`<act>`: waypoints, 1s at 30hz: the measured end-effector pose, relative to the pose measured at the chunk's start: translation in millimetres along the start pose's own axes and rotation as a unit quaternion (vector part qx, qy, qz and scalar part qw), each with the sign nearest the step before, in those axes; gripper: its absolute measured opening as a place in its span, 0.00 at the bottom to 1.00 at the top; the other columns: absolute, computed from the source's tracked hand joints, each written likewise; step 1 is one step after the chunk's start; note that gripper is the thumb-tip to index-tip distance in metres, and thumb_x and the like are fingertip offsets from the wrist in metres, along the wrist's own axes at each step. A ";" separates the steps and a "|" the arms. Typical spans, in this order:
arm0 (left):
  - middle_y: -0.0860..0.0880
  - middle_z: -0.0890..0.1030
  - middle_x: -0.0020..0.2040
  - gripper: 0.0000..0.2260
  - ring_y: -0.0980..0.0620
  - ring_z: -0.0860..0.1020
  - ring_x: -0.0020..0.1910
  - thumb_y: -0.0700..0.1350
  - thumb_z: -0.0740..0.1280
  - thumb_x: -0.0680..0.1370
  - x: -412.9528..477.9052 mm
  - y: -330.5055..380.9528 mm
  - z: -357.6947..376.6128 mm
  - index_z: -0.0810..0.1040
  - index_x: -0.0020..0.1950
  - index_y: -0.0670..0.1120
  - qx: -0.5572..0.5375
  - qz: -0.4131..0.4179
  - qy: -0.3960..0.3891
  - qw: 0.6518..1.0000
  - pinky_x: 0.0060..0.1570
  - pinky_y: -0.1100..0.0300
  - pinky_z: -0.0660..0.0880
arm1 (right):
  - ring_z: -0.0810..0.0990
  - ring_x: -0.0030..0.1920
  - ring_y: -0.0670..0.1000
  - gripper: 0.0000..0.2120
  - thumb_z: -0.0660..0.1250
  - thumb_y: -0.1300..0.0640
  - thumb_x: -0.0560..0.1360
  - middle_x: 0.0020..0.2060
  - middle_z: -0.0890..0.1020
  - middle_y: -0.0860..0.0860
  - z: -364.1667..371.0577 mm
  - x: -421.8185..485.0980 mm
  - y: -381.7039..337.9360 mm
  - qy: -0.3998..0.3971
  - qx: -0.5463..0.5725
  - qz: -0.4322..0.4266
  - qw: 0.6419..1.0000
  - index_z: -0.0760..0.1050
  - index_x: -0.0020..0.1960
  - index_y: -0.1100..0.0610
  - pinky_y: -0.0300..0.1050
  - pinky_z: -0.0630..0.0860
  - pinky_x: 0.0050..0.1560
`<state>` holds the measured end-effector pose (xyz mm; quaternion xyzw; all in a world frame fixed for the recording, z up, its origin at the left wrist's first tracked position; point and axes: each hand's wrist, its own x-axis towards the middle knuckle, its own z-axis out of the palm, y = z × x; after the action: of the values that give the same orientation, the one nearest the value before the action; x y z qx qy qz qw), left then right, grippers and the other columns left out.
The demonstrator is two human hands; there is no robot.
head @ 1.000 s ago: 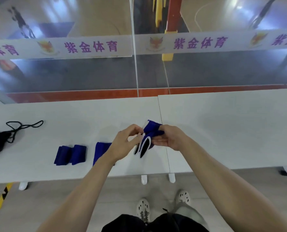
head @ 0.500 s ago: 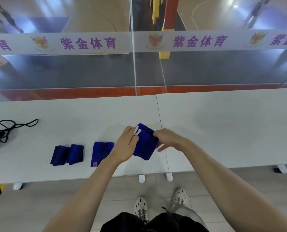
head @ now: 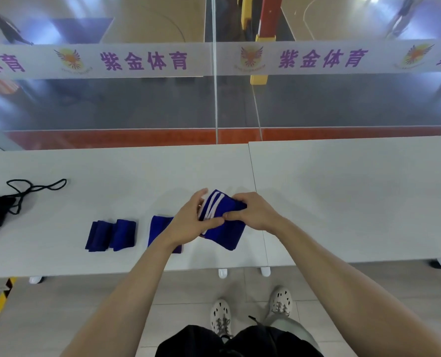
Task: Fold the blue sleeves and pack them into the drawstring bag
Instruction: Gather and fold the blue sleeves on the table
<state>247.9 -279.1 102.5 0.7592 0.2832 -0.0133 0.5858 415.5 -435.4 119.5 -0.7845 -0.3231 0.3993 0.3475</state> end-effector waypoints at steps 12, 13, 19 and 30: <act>0.51 0.78 0.64 0.19 0.50 0.79 0.64 0.46 0.76 0.80 14.7 -83.7 -9.8 0.79 0.71 0.51 0.296 0.023 0.159 0.941 0.67 0.50 0.78 | 0.76 0.75 0.58 0.24 0.70 0.66 0.80 0.73 0.81 0.53 98.5 39.8 55.6 0.138 -0.296 -0.175 0.929 0.78 0.75 0.55 0.57 0.72 0.78; 0.50 0.78 0.67 0.18 0.48 0.78 0.67 0.46 0.74 0.82 10.3 -96.0 -10.4 0.79 0.71 0.50 0.339 0.018 0.154 0.928 0.70 0.49 0.75 | 0.68 0.82 0.59 0.26 0.70 0.62 0.81 0.78 0.75 0.54 110.4 41.0 72.0 0.086 -0.337 -0.169 0.922 0.74 0.79 0.55 0.60 0.63 0.83; 0.43 0.52 0.91 0.30 0.39 0.48 0.90 0.55 0.64 0.86 -29.0 -180.2 -16.2 0.60 0.88 0.59 0.496 -0.058 0.065 0.864 0.87 0.40 0.51 | 0.51 0.88 0.53 0.31 0.61 0.36 0.83 0.86 0.60 0.51 143.1 31.7 122.5 0.030 -0.305 -0.097 0.947 0.71 0.81 0.49 0.57 0.57 0.86; 0.47 0.41 0.91 0.42 0.46 0.39 0.90 0.35 0.62 0.83 -37.3 -207.9 -34.6 0.45 0.91 0.57 0.506 -0.047 0.033 0.861 0.89 0.44 0.45 | 0.38 0.88 0.58 0.29 0.53 0.44 0.89 0.87 0.36 0.54 175.0 46.8 109.0 0.036 -0.324 -0.037 0.945 0.53 0.88 0.45 0.55 0.59 0.85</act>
<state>113.2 -231.7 -57.0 0.9370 0.2917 -0.1572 0.1105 313.6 -408.3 -63.8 -0.8560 -0.4512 0.2316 0.1004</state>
